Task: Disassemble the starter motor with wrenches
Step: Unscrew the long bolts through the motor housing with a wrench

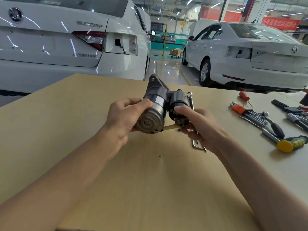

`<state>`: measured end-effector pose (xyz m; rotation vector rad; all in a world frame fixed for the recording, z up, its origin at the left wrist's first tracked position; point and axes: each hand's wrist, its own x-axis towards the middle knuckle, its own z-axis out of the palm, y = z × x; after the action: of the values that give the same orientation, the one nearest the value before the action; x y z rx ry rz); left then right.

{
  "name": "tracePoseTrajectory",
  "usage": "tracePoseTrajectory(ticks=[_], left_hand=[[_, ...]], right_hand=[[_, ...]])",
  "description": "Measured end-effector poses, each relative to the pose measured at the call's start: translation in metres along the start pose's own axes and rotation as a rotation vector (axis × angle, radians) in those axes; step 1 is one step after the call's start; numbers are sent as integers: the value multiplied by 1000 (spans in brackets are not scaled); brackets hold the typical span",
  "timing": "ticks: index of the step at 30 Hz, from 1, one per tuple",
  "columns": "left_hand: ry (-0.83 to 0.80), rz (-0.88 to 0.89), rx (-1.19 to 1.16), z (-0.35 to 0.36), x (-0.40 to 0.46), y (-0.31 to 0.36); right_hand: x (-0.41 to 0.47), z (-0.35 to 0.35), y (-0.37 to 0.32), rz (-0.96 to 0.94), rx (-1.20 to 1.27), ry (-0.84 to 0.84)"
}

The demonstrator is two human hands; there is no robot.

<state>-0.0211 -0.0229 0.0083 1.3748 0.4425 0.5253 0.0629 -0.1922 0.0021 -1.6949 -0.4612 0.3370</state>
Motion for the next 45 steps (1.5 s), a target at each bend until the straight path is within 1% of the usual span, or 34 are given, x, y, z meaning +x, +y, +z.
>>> tracePoseTrajectory(ticks=[4, 8, 10, 12, 15, 18, 23, 25, 26, 27, 28, 29, 31, 33, 35, 37, 40, 41, 45], left_hand=[[44, 87, 106, -2, -1, 3], [51, 225, 273, -1, -2, 2], [64, 339, 395, -1, -6, 2], [72, 416, 499, -1, -9, 4], [72, 453, 575, -4, -11, 7], [61, 465, 609, -6, -11, 6], [48, 598, 713, 0, -13, 0], [2, 624, 739, -1, -13, -1], [-29, 627, 748, -2, -12, -1], [-56, 630, 754, -3, -12, -1], [-71, 633, 751, -4, -13, -1], [-76, 636, 740, -4, -13, -1], [-66, 651, 704, -3, -15, -3], [-45, 666, 666, -2, -17, -6], [-26, 681, 648, 0, -19, -11], [-19, 705, 659, 2, -19, -13], [-35, 733, 675, 1, -17, -14], [-38, 738, 675, 0, -17, -14], [-92, 708, 612, 4, -16, -19]], right_hand=[[-3, 1, -3, -21, -84, -29], [-6, 2, -1, -32, -289, -70], [-8, 5, 2, -49, -306, -106], [-9, 10, 6, -57, -288, -122], [-6, 16, 10, 2, -305, -97], [-5, 15, 7, 33, -393, -85], [-7, 9, 3, 43, -509, -76], [-8, 2, -3, 19, -559, -20], [-9, -2, -7, -11, -545, 39], [-10, -5, -11, -49, -468, 99], [-11, -8, -15, -83, -328, 137], [-13, -9, -18, -108, -150, 144], [-17, -7, -25, -127, 186, 103], [-18, -5, -29, -152, 371, 44], [-18, -4, -30, -196, 388, 33], [-21, -6, -29, -200, 414, 8], [-27, -8, -23, -145, 598, -92], [-28, -9, -21, -139, 625, -107], [-30, -5, -13, -174, 603, -147]])
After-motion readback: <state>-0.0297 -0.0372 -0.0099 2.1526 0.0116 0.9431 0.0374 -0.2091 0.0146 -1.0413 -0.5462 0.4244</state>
